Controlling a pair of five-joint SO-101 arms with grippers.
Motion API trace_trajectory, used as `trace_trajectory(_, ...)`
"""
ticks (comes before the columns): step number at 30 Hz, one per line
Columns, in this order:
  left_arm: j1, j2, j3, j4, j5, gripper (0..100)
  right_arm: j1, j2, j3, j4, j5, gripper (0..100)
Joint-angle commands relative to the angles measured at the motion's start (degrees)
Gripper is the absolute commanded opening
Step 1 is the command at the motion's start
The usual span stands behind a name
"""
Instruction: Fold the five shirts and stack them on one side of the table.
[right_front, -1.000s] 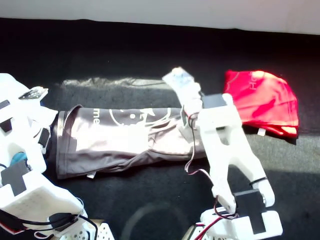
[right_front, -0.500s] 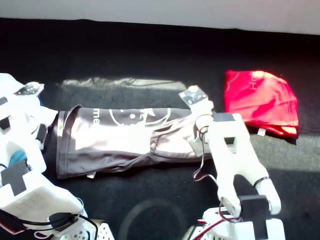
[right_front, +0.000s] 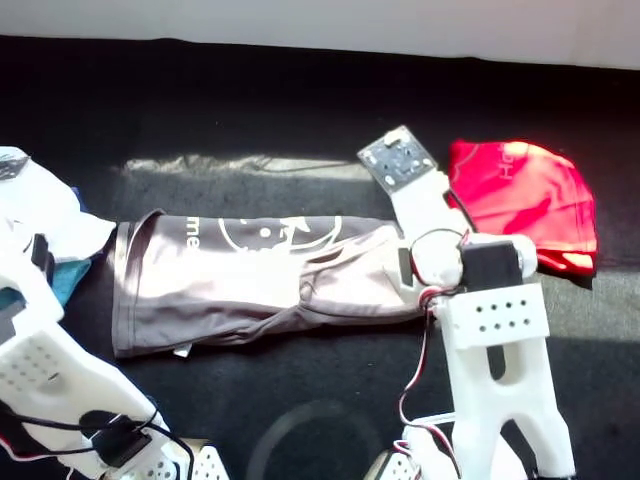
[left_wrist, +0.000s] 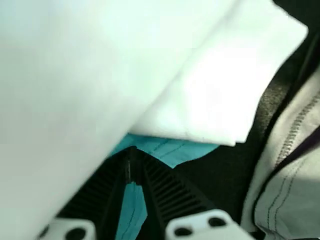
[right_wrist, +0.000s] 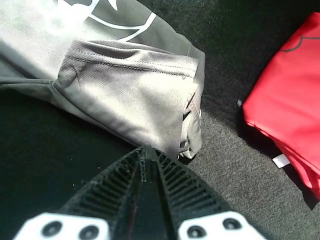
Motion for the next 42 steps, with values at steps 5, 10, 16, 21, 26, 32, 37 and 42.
trace_trajectory(5,-7.16,11.03,-25.36,10.37,1.49,1,-0.31,-5.76,-2.42,5.58,-0.53,1.3)
trace_trajectory(10,-3.65,12.00,-35.65,24.70,1.49,1,-0.31,-6.11,-2.33,6.37,-0.62,1.3)
trace_trajectory(16,0.84,6.02,-37.23,25.85,1.67,1,-0.31,-6.11,-1.45,6.29,-0.62,1.3)
trace_trajectory(21,8.84,-2.95,-34.33,25.93,7.47,1,-0.31,-6.64,6.29,3.03,-0.62,1.3)
trace_trajectory(26,22.99,-8.66,-22.64,25.67,16.00,1,-0.31,-6.11,10.33,-3.30,-0.70,1.3)
trace_trajectory(32,31.43,-2.33,-19.12,15.74,26.64,1,-0.31,-3.65,13.14,-14.55,-4.75,1.3)
trace_trajectory(37,31.78,4.18,-19.12,10.37,27.87,1,-0.40,8.57,10.33,-16.48,-5.98,1.2)
trace_trajectory(42,29.58,7.96,-19.21,6.95,29.01,1,-0.66,19.82,5.32,-18.59,-5.98,0.9)
